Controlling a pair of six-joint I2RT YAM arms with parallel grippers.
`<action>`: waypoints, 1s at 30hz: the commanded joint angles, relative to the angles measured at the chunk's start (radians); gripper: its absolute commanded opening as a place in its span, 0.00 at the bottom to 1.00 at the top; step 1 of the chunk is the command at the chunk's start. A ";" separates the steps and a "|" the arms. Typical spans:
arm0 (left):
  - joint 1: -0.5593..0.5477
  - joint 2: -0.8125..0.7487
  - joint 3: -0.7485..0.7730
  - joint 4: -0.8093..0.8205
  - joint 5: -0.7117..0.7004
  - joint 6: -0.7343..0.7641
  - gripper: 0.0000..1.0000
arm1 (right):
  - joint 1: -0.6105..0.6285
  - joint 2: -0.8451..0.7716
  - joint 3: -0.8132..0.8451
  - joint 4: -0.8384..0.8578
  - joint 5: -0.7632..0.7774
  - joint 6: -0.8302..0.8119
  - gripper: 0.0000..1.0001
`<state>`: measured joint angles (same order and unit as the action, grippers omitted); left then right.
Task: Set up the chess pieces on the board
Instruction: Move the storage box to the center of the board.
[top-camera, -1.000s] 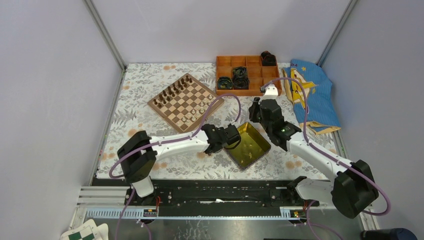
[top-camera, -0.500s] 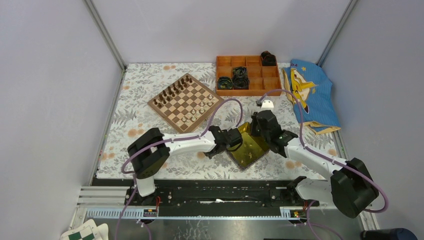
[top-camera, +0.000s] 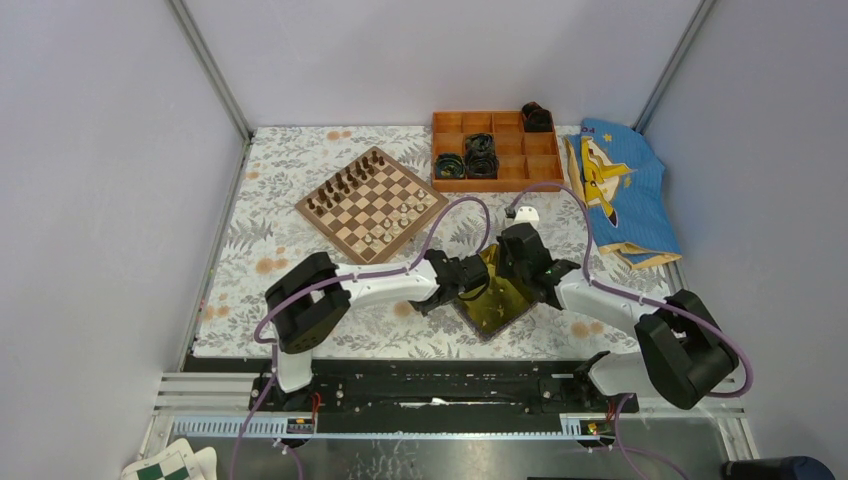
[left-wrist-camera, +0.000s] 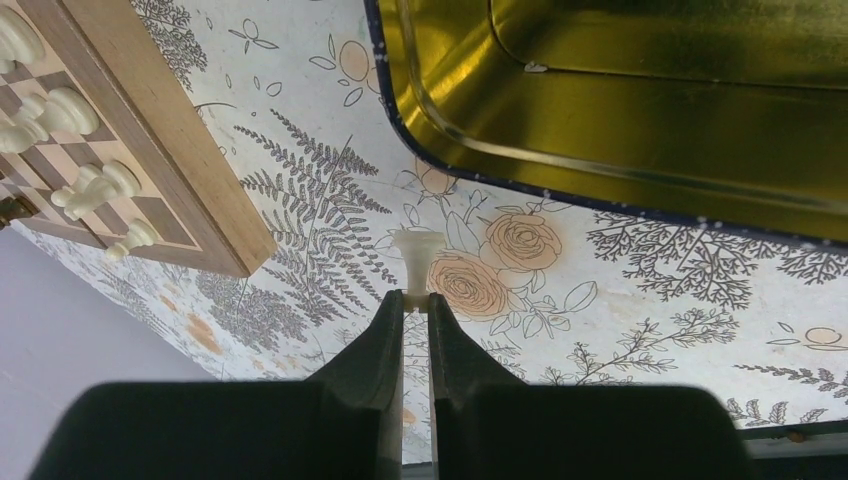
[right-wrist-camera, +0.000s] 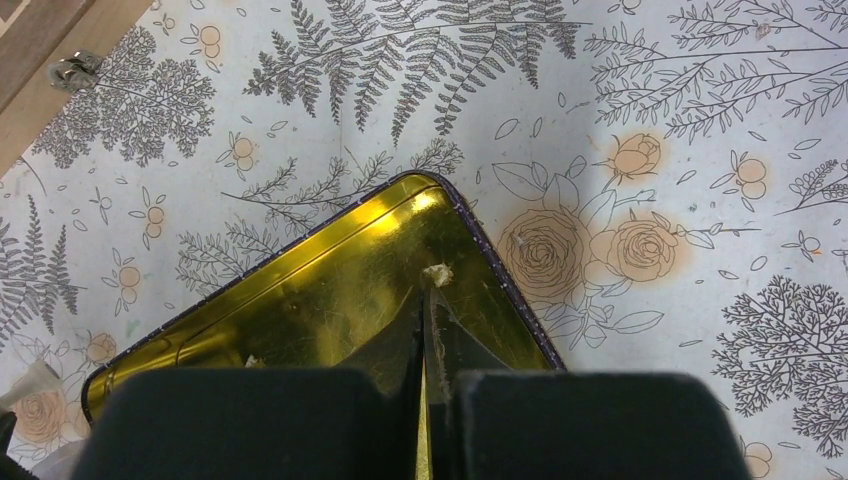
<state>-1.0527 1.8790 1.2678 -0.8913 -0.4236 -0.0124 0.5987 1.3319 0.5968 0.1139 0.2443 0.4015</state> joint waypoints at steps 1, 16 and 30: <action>0.012 0.014 0.031 -0.014 0.011 0.034 0.06 | 0.009 0.018 0.029 0.045 0.040 0.013 0.00; 0.017 0.025 0.029 -0.014 0.034 0.040 0.16 | 0.001 0.054 0.055 0.049 0.132 0.005 0.00; 0.019 0.010 0.038 -0.020 0.023 0.038 0.17 | -0.064 0.113 0.085 0.064 0.154 0.005 0.00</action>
<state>-1.0405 1.8938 1.2774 -0.8932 -0.3996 0.0101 0.5549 1.4258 0.6350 0.1383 0.3553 0.4015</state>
